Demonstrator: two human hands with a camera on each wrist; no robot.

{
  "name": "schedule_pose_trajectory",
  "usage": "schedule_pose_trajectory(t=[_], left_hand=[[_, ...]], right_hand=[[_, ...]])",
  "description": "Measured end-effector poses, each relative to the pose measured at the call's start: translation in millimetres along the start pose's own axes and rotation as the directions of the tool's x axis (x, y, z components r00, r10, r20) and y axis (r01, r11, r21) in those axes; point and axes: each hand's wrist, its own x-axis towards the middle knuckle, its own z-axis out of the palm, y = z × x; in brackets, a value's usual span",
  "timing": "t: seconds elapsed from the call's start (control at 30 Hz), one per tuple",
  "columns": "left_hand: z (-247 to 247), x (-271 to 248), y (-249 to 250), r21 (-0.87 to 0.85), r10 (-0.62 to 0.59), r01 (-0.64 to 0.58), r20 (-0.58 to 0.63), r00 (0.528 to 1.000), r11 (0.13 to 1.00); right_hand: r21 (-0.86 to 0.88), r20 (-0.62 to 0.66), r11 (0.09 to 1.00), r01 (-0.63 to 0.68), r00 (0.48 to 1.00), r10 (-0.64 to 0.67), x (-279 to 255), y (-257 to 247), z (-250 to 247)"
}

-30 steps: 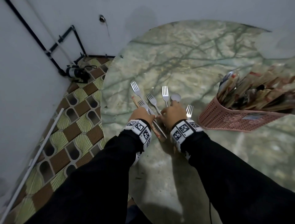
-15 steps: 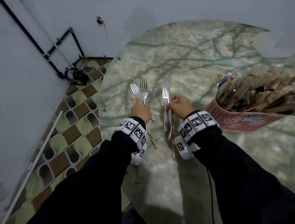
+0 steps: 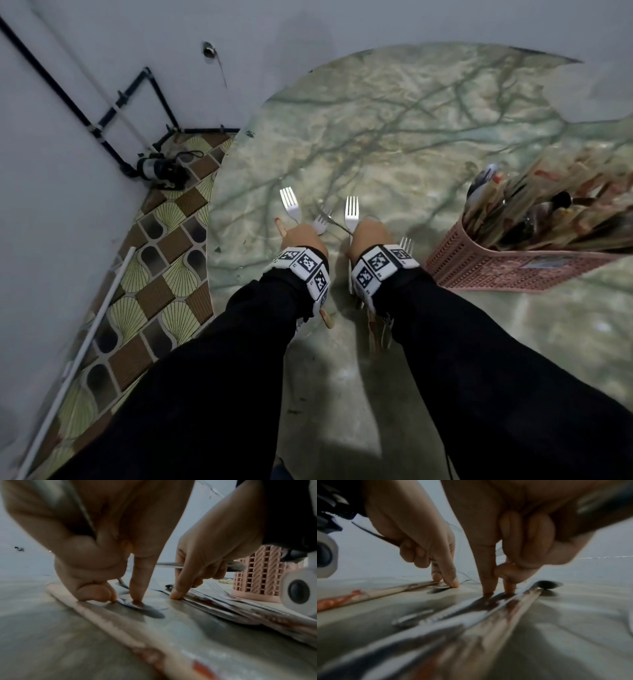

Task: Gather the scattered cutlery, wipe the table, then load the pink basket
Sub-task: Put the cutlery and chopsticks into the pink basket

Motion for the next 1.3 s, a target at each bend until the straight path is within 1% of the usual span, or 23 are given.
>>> schedule_pose_trajectory(t=[0.07,0.13,0.2,0.27,0.37,0.47,0.57,0.63,0.67,0.7,0.77,0.8,0.83,0.87,0.9,0.93,0.97,1.0,1.07,1.13,1.2,1.27,1.3], left_hand=[[1,0,3,0.022,0.006,-0.006,-0.021,1.000,1.000],[3,-1,3,0.020,0.011,-0.010,-0.027,1.000,1.000],[5,-2,3,0.009,0.002,-0.002,-0.015,1.000,1.000],[7,-3,2,0.021,-0.009,0.009,0.023,1.000,1.000],[7,-8,0,0.044,-0.025,0.022,0.088,0.996,0.999],[8,-12,0,0.030,-0.049,0.045,0.130,0.990,0.999],[5,-17,2,0.033,-0.027,0.023,0.118,0.993,0.999],[3,-19,1,0.026,-0.003,0.000,0.109,0.994,1.000],[2,-20,1,0.018,-0.010,0.007,0.138,0.990,1.000],[2,-19,0,-0.003,-0.003,0.003,0.154,0.988,1.000],[-2,-18,-1,-0.065,0.014,-0.002,0.178,0.984,0.998],[-5,-18,0,-0.107,0.016,0.005,0.198,0.980,0.994],[-9,-19,-1,-0.142,0.020,0.009,0.201,0.979,0.990],[-13,-19,-2,-0.153,0.016,0.013,0.184,0.983,0.988],[-18,-20,-4,-0.177,-0.008,0.036,0.152,0.988,0.983],[-21,-21,-6,-0.202,-0.023,0.048,0.122,0.992,0.978],[-24,-22,-8,-0.244,-0.057,0.079,0.095,0.994,0.967],[-24,-21,-12,-0.283,-0.090,0.106,0.068,0.994,0.953],[-20,-20,-22,-0.257,-0.128,0.127,0.014,0.992,0.958],[-13,-18,-29,-0.212,-0.172,0.170,0.009,0.985,0.962],[-3,-20,-37,-0.181,-0.165,0.163,0.000,0.986,0.970],[7,-25,-41,-0.143,-0.175,0.178,0.034,0.984,0.974],[9,-27,-43,-0.121,-0.169,0.171,0.028,0.985,0.978]], right_hand=[[-0.001,0.008,1.000,0.006,1.000,-0.006,-3,-3,-4],[0.046,-0.001,0.999,-0.019,1.000,0.020,-7,-4,-4],[0.119,-0.007,0.992,-0.035,0.999,0.037,-12,-3,-2],[0.167,-0.010,0.984,-0.059,0.998,0.062,-18,0,-2],[0.232,0.057,0.970,-0.070,0.997,0.059,-21,8,-3],[0.287,0.123,0.954,-0.088,0.991,0.054,-23,8,-7],[0.400,0.175,0.907,-0.131,0.982,0.065,-18,5,-12],[0.443,0.204,0.889,-0.116,0.979,0.026,-14,3,-17],[0.456,0.213,0.883,-0.111,0.977,0.013,-12,4,-18],[0.499,0.231,0.858,-0.123,0.973,0.006,-12,5,-21],[0.665,0.253,0.728,-0.165,0.967,-0.012,-15,6,-26],[0.728,0.245,0.665,-0.169,0.969,-0.022,-17,6,-30],[0.760,0.233,0.626,-0.173,0.972,-0.014,-21,7,-34],[0.797,0.211,0.579,-0.171,0.978,-0.001,-22,9,-37],[0.815,0.184,0.555,-0.167,0.983,0.024,-22,12,-40],[0.818,0.156,0.551,-0.163,0.986,0.059,-21,17,-42],[0.796,0.135,0.581,-0.170,0.985,0.104,-21,22,-42],[0.754,0.112,0.632,-0.178,0.983,0.142,-22,26,-41],[0.592,0.103,0.776,-0.217,0.976,0.193,-28,33,-36],[0.404,0.120,0.882,-0.242,0.970,0.211,-37,38,-28],[0.260,0.124,0.936,-0.237,0.970,0.211,-45,40,-20],[0.169,0.116,0.957,-0.237,0.969,0.219,-52,38,-13],[0.136,0.106,0.964,-0.228,0.971,0.215,-53,36,-8]])
